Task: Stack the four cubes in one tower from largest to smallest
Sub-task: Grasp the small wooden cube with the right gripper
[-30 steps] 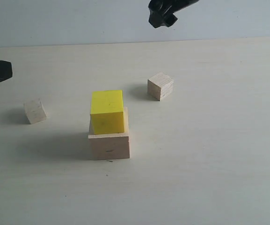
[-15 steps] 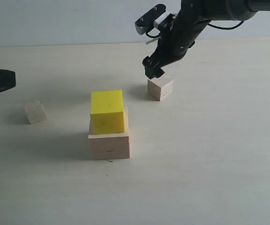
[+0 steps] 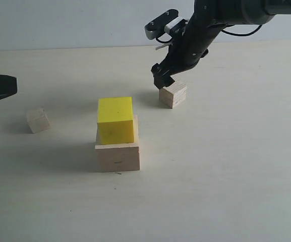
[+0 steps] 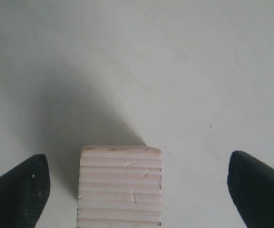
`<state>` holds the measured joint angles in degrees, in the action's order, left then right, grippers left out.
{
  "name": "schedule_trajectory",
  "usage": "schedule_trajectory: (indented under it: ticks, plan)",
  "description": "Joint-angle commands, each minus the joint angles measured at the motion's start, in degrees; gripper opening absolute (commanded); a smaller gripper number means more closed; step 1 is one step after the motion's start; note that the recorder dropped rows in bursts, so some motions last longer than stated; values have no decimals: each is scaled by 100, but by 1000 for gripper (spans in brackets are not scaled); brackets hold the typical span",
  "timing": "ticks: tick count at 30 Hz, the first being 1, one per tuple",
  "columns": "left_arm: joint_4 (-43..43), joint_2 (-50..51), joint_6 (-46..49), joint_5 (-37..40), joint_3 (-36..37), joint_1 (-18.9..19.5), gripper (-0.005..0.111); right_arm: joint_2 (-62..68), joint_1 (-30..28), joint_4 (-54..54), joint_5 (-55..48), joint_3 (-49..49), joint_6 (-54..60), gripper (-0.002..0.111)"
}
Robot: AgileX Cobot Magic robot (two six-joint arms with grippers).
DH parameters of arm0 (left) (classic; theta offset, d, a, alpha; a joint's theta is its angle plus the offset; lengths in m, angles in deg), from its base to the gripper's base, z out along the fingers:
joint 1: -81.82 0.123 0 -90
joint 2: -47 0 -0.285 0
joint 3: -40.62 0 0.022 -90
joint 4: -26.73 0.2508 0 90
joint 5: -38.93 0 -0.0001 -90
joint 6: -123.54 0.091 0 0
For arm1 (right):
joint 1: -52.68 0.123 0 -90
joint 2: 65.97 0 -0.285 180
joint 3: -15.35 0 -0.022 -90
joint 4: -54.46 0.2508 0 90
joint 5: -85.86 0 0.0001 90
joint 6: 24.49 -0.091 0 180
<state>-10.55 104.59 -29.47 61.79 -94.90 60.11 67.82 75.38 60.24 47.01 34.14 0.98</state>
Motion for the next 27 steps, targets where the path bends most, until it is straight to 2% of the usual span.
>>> schedule_trajectory:
  ticks: [1,16,22,27]
  plan:
    - [17,-46,-48,-12,26,8,0,59,-19,26,-41,34,-9,96]
    - [62,-46,-48,-12,26,8,0,469,-19,190,45,34,14,96]
    - [74,-46,-48,-73,26,8,0,469,-7,167,6,34,459,96]
    - [74,-46,-48,-113,26,8,0,469,-7,220,3,34,379,88]
